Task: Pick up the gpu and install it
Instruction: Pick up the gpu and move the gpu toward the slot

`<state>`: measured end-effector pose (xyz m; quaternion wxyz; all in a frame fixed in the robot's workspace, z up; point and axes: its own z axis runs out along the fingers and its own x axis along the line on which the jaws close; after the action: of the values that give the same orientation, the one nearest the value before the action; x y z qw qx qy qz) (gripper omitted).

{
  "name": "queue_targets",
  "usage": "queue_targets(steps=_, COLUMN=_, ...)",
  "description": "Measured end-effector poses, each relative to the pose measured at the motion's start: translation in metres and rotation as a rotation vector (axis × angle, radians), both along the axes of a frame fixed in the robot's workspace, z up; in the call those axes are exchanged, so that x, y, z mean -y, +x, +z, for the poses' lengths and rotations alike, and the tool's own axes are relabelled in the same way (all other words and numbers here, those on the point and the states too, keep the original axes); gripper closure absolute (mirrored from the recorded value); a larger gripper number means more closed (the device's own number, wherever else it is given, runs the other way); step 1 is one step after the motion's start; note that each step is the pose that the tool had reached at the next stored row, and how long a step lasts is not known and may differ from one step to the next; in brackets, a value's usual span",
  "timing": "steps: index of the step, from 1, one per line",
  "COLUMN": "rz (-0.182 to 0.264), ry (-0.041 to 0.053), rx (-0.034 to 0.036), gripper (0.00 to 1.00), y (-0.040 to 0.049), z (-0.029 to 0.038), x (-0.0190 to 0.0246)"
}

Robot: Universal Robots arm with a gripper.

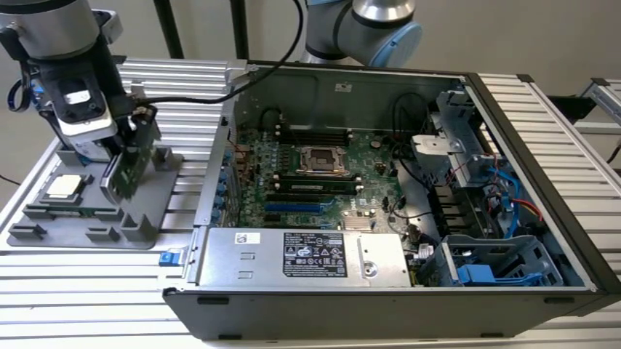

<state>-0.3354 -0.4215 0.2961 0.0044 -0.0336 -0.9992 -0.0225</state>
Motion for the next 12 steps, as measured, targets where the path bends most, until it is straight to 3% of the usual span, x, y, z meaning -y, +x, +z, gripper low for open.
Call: queue_targets(steps=12, rz=0.001, ry=0.0, rx=0.0, gripper=1.0, y=0.0, z=0.0146, x=0.0)
